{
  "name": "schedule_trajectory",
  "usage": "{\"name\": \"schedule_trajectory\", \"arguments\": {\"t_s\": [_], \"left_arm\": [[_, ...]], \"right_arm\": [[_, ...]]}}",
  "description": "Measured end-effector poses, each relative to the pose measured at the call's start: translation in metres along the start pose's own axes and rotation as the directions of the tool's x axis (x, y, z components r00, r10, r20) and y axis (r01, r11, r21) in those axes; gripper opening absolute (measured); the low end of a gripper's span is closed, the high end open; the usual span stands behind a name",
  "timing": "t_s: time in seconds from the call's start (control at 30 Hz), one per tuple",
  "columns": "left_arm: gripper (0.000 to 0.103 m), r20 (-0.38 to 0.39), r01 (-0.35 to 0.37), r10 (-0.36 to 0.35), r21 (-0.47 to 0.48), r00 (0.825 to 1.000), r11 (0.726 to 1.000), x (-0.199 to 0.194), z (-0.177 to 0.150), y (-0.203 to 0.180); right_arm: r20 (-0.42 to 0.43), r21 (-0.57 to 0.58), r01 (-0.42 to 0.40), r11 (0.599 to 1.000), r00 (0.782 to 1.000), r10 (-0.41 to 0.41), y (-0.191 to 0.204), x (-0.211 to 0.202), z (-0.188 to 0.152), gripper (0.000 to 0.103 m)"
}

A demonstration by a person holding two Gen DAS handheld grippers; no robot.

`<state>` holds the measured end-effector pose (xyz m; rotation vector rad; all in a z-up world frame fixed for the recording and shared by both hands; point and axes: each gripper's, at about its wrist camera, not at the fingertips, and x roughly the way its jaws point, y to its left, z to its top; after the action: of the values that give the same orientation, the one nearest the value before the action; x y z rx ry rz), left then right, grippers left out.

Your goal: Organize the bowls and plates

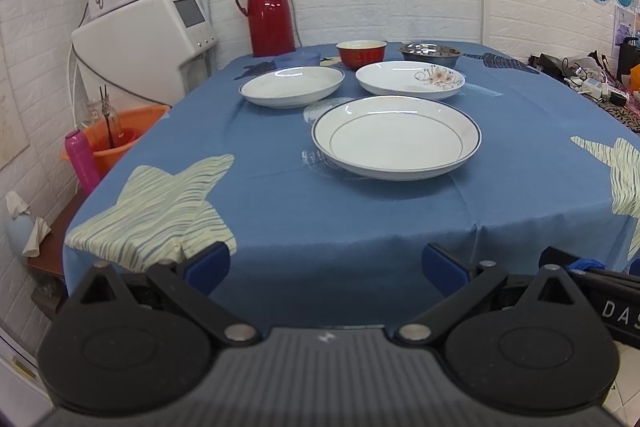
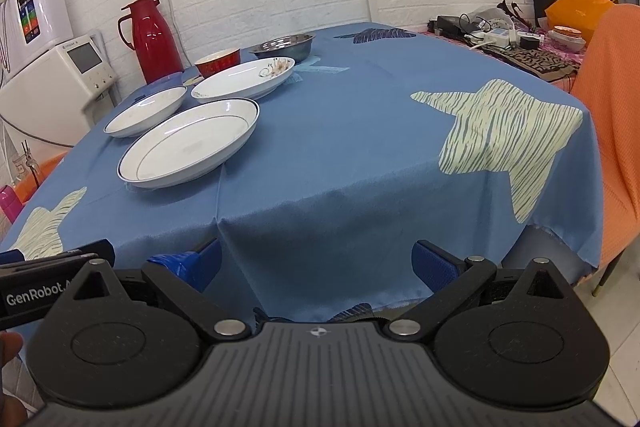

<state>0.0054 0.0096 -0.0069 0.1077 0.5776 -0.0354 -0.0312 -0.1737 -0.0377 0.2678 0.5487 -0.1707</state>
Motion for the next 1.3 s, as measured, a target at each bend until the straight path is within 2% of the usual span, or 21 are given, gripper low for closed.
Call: {"name": "schedule_trajectory", "arguments": {"t_s": [0.83,1.03,1.17,1.3], "left_arm": [[0.102,-0.03,0.005,-0.005,-0.003,1.0,1.0,0.008,0.001,-0.001],[0.102,-0.005,0.012,-0.012,-0.037,1.0,0.999,0.014,0.012,0.017],[0.102,-0.046,0.033,-0.037,-0.093,0.998,0.995,0.031,0.024,0.033],[0.102,-0.071,0.012,-0.019,-0.11,0.997,0.994,0.048,0.038,0.043]], "right_arm": [[-0.02,0.0,-0.004,1.0,1.0,0.004,0.001,0.004,-0.001,0.089],[-0.024,0.001,-0.011,1.0,1.0,0.011,0.001,0.006,-0.003,0.089],[-0.029,-0.019,-0.033,0.999,0.999,0.032,0.001,0.009,-0.003,0.089],[-0.038,-0.022,-0.04,0.999,0.999,0.039,-0.003,0.02,0.003,0.089]]}}
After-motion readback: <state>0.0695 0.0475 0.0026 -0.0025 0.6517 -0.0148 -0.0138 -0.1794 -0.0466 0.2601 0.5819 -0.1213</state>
